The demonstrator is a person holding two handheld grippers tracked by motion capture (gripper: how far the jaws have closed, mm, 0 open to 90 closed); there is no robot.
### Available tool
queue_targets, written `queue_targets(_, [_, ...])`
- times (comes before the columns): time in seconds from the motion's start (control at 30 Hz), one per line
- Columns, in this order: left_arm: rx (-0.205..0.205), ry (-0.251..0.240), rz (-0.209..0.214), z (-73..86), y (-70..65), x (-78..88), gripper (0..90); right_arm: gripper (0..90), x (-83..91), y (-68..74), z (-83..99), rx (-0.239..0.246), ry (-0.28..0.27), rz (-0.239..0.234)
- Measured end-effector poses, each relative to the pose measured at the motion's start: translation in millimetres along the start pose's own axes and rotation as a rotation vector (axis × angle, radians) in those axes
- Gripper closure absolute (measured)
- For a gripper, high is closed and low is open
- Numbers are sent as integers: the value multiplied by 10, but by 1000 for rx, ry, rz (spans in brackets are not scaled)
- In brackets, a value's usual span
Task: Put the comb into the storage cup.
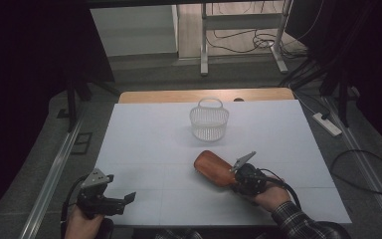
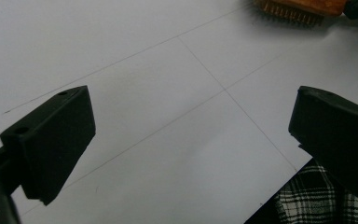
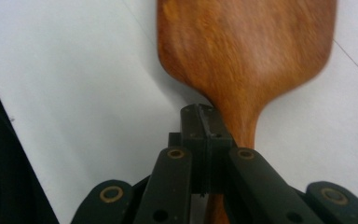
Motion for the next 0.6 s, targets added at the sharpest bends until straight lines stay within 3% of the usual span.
queue_targets(0.3, [-1, 1, 0, 0, 1, -1, 14, 894, 3, -22, 6, -5, 1, 7])
queue_targets(0.6, [-2, 3, -1, 0, 1, -2, 14, 873, 134, 26, -47, -20, -57, -6])
Point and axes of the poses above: each handheld gripper's, and its own axes: x roughly backward along the jaws, z roughly out of its underside, y roughly to its left, the point moved 9 cm from there along -x, roughly forward along the jaws, and after that the axes turned 13 degrees about -x, right-handed, at the moved point
